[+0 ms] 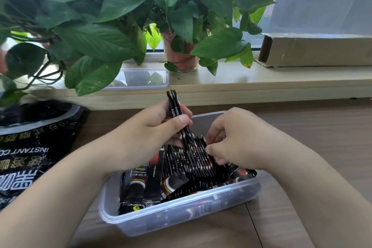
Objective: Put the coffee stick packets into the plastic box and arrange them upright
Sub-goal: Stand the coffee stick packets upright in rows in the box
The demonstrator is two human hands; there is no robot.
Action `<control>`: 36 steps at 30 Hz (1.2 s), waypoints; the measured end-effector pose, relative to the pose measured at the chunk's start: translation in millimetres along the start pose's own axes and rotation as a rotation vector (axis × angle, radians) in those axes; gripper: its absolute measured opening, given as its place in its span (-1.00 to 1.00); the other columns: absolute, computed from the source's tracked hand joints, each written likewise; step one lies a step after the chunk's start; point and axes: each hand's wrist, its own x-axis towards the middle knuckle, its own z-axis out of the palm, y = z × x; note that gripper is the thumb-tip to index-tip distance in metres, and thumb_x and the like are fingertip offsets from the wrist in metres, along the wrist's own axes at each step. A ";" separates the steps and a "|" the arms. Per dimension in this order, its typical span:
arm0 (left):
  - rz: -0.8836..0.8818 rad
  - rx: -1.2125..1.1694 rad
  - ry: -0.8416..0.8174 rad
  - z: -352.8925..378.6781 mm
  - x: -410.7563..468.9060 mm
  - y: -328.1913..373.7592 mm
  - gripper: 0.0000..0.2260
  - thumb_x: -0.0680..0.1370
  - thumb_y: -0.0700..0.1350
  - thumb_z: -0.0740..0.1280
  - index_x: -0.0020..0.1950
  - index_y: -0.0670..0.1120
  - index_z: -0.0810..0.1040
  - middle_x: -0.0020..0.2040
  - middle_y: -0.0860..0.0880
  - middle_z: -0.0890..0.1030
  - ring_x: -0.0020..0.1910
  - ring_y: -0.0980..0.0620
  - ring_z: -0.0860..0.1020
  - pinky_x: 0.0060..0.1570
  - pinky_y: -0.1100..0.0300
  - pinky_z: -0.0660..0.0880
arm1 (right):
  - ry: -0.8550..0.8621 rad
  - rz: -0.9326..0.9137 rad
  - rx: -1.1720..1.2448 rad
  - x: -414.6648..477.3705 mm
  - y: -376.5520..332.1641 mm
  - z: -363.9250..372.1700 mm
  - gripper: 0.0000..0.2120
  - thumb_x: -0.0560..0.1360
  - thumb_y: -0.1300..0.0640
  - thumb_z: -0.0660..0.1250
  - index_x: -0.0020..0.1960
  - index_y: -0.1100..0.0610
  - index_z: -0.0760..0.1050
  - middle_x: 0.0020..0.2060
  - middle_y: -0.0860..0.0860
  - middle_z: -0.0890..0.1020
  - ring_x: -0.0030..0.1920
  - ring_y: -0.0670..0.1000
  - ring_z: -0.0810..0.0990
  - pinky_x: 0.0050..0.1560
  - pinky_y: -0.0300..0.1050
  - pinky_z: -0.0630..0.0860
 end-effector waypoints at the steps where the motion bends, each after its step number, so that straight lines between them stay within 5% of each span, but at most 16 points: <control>1: -0.005 -0.009 -0.005 -0.4 0.1 0.3 -0.77 0.54 0.02 0.36 0.09 -0.09 0.54 0.03 -0.10 0.62 -0.04 0.05 0.64 -0.03 0.16 0.62 | 0.034 -0.022 0.014 -0.8 0.3 -2.7 -0.97 0.50 0.13 0.43 -0.13 0.05 0.63 -0.34 0.02 0.73 -0.27 0.03 0.74 -0.36 -0.06 0.67; 4: -0.014 -0.037 -0.013 -1.1 0.7 1.7 -0.76 0.50 -0.04 0.30 0.08 -0.13 0.53 -0.04 -0.07 0.63 -0.07 0.09 0.67 -0.07 0.23 0.61 | 0.147 -0.126 0.050 -4.5 0.4 -9.7 -0.97 0.47 0.12 0.45 -0.15 0.02 0.67 -0.34 -0.07 0.72 -0.34 -0.17 0.69 -0.15 -0.13 0.67; 9: -0.049 -0.146 -0.025 -1.3 -0.2 6.9 -0.73 0.49 -0.09 0.31 0.12 -0.19 0.57 -0.02 -0.07 0.74 -0.01 0.00 0.71 -0.05 0.24 0.64 | 0.246 -0.410 0.178 -16.5 -14.2 -8.4 -0.88 0.40 0.04 0.52 -0.08 -0.03 0.68 -0.29 -0.13 0.70 -0.26 -0.21 0.66 -0.29 -0.41 0.53; 12: -0.068 -0.211 0.007 -3.0 0.0 7.7 -0.68 0.48 -0.09 0.34 0.14 -0.25 0.58 0.07 -0.21 0.71 0.08 -0.14 0.69 0.02 0.17 0.64 | 0.347 -0.474 0.052 -13.3 -16.7 3.9 -0.83 0.34 -0.03 0.56 -0.12 -0.01 0.66 -0.34 -0.11 0.66 -0.27 -0.15 0.63 -0.28 -0.26 0.53; 17: -0.067 -0.250 0.070 0.9 0.0 11.5 -0.68 0.48 -0.08 0.33 0.16 -0.20 0.61 0.08 -0.20 0.70 0.04 -0.08 0.70 0.06 0.14 0.63 | 0.494 -0.476 0.004 -5.7 -13.0 -0.4 -0.96 0.39 0.09 0.48 -0.22 0.04 0.68 -0.43 -0.10 0.65 -0.36 -0.09 0.61 -0.30 -0.13 0.53; 21: 0.088 0.065 0.245 -0.4 0.0 9.5 -0.86 0.53 -0.11 0.38 0.07 -0.07 0.64 -0.02 -0.06 0.73 -0.01 0.01 0.71 0.02 0.19 0.64 | 0.528 -0.304 0.201 -5.9 3.6 -27.3 -0.93 0.39 0.13 0.51 -0.26 0.01 0.69 -0.43 -0.10 0.68 -0.42 -0.14 0.61 -0.34 -0.27 0.55; 24: 0.245 0.410 0.266 -3.8 0.9 8.8 -0.86 0.57 -0.19 0.39 -0.03 0.02 0.70 -0.09 0.10 0.73 -0.08 0.13 0.68 0.01 0.24 0.59 | 0.559 -0.191 0.386 -1.2 15.4 -33.3 -0.95 0.38 0.13 0.51 -0.26 0.04 0.70 -0.38 0.00 0.71 -0.26 0.08 0.70 -0.07 0.05 0.68; 28: 0.407 0.767 -0.046 0.1 11.5 18.2 -0.85 0.55 -0.20 0.42 0.01 0.02 0.72 -0.03 0.21 0.69 -0.04 0.20 0.64 -0.02 0.24 0.56 | 0.563 -0.090 0.487 5.2 24.4 -27.3 -0.96 0.37 0.10 0.52 -0.26 0.02 0.70 -0.38 -0.01 0.71 -0.21 0.12 0.71 -0.07 0.18 0.66; 32: 0.572 1.012 -0.380 13.3 33.5 22.0 -0.81 0.54 -0.23 0.43 0.12 -0.06 0.71 0.10 0.08 0.70 0.05 0.19 0.60 0.09 0.51 0.39 | 0.580 -0.066 0.512 9.9 28.0 -23.4 -0.95 0.37 0.08 0.51 -0.27 0.03 0.70 -0.38 -0.02 0.71 -0.22 0.09 0.71 -0.09 0.16 0.67; 36: 0.602 1.090 -0.548 26.7 51.0 21.3 -0.73 0.53 -0.19 0.43 0.21 -0.01 0.66 0.15 0.04 0.69 0.16 0.05 0.58 0.14 0.30 0.39 | 0.589 -0.059 0.533 11.7 29.7 -20.8 -0.93 0.36 0.10 0.51 -0.29 0.06 0.69 -0.39 -0.04 0.71 -0.24 0.05 0.71 -0.08 0.13 0.67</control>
